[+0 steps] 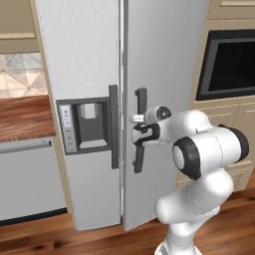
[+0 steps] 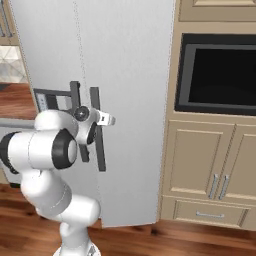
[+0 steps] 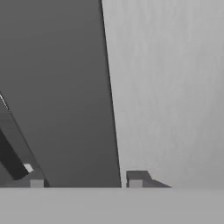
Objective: Take the lemon wedge from the fridge and place it on the plate with fish on the dining counter.
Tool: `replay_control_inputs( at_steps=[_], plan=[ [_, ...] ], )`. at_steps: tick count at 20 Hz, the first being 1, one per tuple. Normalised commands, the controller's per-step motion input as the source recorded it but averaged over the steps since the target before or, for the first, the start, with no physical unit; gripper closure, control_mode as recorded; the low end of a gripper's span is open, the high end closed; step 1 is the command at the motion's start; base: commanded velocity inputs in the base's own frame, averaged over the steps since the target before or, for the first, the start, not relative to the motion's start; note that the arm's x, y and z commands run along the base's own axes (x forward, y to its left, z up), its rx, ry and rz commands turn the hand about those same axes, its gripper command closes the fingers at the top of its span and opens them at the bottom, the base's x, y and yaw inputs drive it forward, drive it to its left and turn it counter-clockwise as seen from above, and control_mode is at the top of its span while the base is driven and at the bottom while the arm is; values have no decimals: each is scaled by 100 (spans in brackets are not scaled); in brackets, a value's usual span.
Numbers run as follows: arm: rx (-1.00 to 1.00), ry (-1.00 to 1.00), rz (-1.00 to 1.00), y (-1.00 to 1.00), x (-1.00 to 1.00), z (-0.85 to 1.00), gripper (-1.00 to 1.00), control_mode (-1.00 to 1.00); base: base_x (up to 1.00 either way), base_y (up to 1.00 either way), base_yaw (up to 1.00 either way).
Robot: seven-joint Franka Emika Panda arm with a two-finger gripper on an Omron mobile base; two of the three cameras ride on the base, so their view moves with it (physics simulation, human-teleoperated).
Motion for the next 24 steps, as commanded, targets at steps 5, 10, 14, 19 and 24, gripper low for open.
replay_control_inputs(
  at_steps=[5,10,14,19,24],
  plan=[
    [0,-3,-31,-100,-100,0,100,-100,0,0,0],
    [0,-1,-34,-100,-100,0,100,-100,0,0,0],
    [1,0,-37,-100,-100,0,100,-100,0,0,0],
    [8,1,-47,-100,-93,20,100,-100,0,0,0],
    [7,-3,-39,-34,-94,47,100,-100,0,0,0]
  ],
)
